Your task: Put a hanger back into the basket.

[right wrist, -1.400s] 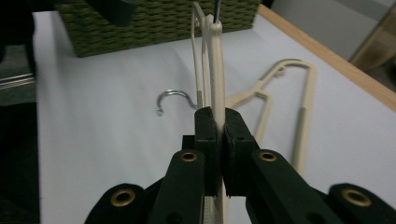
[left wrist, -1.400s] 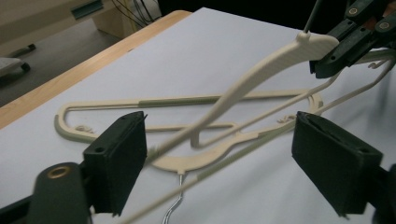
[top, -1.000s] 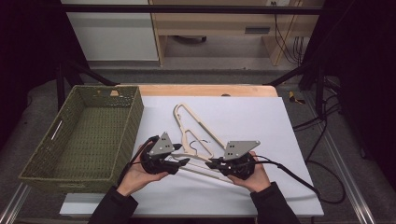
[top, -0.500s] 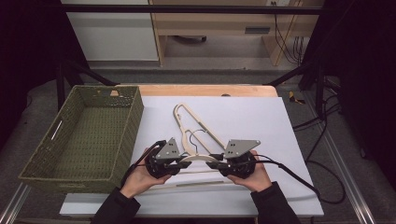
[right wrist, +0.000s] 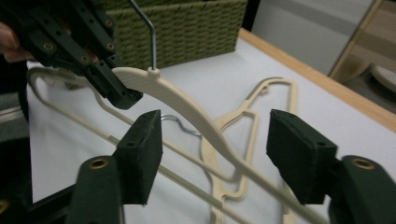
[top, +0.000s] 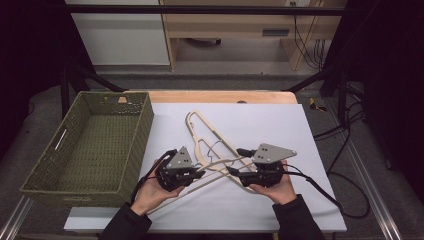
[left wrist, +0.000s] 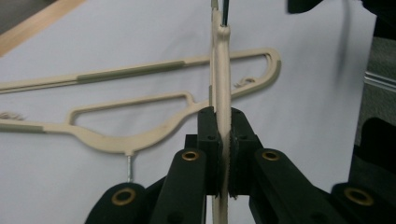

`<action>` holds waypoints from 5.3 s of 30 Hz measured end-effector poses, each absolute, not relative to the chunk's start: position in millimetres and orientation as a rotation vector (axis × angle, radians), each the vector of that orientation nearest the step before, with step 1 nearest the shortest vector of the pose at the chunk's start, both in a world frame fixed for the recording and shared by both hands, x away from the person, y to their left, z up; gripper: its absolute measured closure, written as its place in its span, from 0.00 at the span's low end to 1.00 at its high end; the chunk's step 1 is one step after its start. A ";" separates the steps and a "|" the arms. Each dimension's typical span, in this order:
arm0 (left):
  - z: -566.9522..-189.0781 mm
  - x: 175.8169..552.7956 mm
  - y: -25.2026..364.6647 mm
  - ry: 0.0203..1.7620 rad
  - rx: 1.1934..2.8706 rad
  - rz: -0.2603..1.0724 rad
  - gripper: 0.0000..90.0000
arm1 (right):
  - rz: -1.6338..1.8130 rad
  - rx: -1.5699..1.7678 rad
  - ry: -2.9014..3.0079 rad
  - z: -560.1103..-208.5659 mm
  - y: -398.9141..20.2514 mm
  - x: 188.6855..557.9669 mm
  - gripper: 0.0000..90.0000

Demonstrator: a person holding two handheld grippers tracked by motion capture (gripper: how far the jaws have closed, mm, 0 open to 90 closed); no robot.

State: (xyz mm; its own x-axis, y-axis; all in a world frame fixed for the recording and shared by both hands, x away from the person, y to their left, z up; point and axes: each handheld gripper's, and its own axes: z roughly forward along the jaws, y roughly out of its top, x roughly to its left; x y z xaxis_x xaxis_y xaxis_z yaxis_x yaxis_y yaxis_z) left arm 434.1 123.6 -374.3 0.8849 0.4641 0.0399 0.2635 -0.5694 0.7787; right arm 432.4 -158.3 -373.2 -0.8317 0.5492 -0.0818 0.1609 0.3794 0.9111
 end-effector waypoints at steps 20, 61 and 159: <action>-299.3 425.8 181.0 0.626 2.032 0.456 0.95 | 1.468 0.939 2.066 -377.9 -229.2 413.9 0.13; -294.5 492.0 401.2 0.984 1.995 0.735 0.95 | 1.434 1.010 2.049 -386.2 -241.6 414.8 0.08; -411.7 479.7 363.4 0.766 2.589 0.603 0.85 | 1.427 0.984 2.081 -387.8 -235.6 412.8 0.07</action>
State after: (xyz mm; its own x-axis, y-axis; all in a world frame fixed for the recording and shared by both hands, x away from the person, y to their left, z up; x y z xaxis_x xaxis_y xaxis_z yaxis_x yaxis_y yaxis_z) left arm 479.7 363.4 -411.7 0.7602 0.5802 0.2922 0.4205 -0.7823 0.4595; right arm 412.8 -235.6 -387.8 -0.6560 0.7536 0.0427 0.3111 0.2185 0.9249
